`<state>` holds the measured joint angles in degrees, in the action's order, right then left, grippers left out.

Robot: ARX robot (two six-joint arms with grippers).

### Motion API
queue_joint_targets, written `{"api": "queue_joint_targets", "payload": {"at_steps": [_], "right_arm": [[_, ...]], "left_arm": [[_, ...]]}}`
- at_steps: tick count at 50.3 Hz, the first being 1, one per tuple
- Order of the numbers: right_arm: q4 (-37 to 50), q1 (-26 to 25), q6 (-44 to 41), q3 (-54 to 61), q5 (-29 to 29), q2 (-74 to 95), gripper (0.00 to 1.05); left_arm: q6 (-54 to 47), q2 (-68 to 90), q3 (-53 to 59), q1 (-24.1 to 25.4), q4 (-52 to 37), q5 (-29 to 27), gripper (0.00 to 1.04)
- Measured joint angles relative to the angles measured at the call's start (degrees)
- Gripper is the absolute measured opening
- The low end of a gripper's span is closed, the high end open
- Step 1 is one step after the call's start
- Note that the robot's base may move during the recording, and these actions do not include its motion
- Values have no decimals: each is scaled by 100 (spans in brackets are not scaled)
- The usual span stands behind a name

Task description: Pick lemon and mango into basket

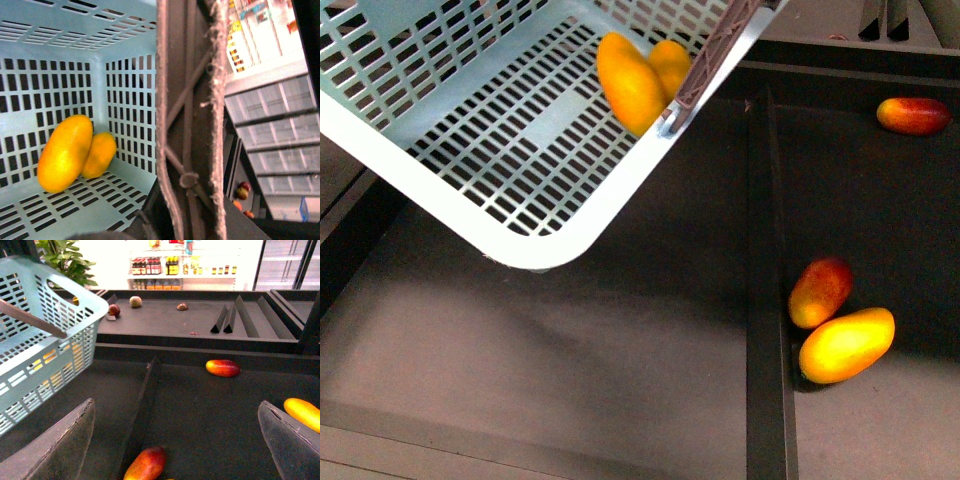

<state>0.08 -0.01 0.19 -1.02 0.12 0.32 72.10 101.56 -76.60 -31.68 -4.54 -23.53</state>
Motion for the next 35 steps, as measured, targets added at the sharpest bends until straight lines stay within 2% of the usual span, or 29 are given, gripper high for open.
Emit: {"api": "queue_joint_targets", "payload": {"at_steps": [10,19,35], "right_arm": [[0,0,0,0,-13,0,96],[0,0,0,0,-11,0,96],[0,0,0,0,-11,0,96]], "left_arm": [[787,791,-28,487,-267,459,5],[1353,1856,-763,752,-162,846,5],[1733,2417,-1539,1027,105,713,5]]}}
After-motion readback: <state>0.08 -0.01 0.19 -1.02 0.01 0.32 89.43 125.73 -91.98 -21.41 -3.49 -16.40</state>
